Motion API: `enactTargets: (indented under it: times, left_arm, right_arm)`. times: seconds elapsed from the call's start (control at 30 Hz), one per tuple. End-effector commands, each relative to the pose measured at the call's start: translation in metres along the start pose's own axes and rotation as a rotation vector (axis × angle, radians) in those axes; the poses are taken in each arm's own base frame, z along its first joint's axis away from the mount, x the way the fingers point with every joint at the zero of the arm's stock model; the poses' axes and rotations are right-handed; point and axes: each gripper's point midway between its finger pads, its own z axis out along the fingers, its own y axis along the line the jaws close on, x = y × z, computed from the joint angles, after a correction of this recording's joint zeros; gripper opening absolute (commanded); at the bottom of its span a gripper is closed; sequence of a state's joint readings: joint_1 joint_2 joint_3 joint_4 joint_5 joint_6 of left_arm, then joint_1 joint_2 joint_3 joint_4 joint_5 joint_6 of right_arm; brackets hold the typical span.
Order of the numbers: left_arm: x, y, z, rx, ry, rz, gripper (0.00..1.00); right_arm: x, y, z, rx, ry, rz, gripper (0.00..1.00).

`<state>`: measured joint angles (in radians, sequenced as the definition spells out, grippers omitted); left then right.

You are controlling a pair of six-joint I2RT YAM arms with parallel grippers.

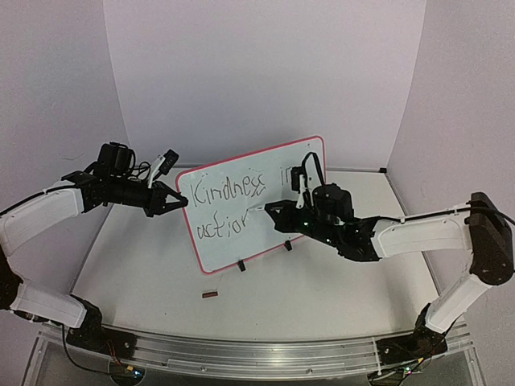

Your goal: Write a sentence on the whiteboard

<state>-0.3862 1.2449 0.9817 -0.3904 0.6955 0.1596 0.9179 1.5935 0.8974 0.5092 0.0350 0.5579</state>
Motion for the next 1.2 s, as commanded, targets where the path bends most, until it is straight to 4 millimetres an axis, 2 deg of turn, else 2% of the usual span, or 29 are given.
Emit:
enactTargets:
  times: [0.0, 0.73, 1.0, 1.17]
  left_arm:
    - [0.024, 0.005, 0.009, -0.021, 0.093, -0.010, 0.00]
    - [0.024, 0.004, 0.010, -0.017, 0.093, -0.011, 0.00]
    - [0.024, 0.003, 0.010, -0.017, 0.094, -0.007, 0.00]
    - [0.023, 0.003, 0.010, -0.019, 0.092, -0.004, 0.00]
  right_arm:
    - [-0.020, 0.000, -0.006, 0.004, -0.075, 0.020, 0.00]
    - [0.031, -0.025, 0.003, 0.042, 0.067, 0.070, 0.00]
    - [0.039, -0.033, 0.000, 0.064, 0.078, 0.083, 0.00]
    - [0.034, -0.032, -0.001, 0.065, 0.062, 0.075, 0.00]
